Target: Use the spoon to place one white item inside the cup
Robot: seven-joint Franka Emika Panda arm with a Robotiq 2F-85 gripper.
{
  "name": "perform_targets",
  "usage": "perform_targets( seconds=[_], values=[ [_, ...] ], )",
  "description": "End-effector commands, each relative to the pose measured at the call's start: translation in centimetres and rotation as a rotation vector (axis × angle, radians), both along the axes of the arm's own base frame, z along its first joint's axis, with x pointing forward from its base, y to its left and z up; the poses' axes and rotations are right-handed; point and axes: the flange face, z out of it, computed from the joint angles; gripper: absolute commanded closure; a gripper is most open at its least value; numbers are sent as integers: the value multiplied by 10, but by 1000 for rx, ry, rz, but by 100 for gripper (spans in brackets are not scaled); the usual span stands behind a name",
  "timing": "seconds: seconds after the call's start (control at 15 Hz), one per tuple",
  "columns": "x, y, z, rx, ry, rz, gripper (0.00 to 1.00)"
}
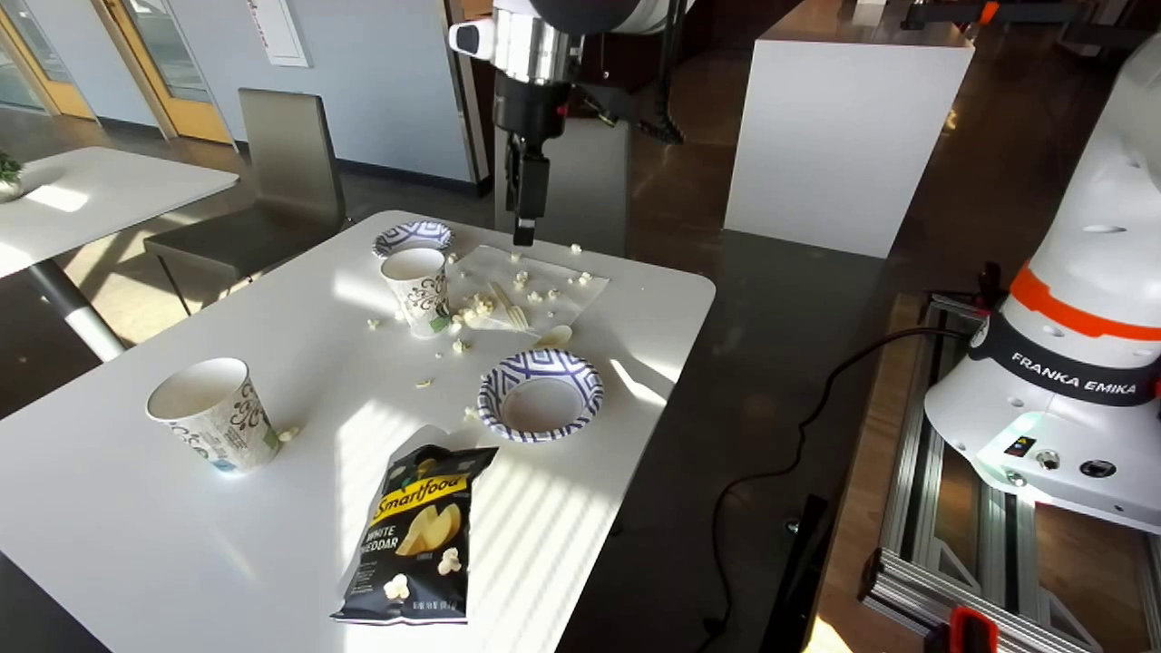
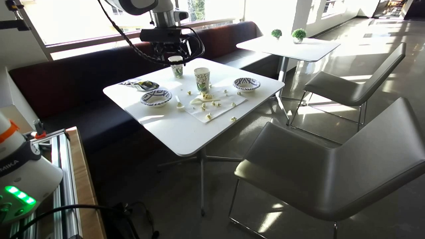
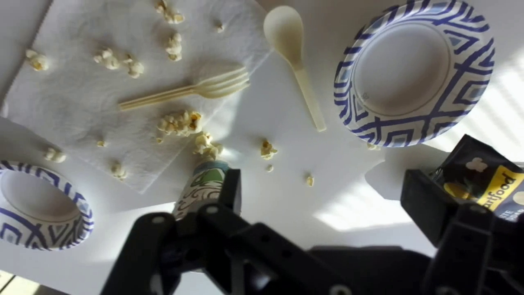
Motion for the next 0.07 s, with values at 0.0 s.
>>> perform_targets(
  seconds=[0.0],
  values=[
    [-5, -6, 8, -2, -3, -21, 0]
  ],
)
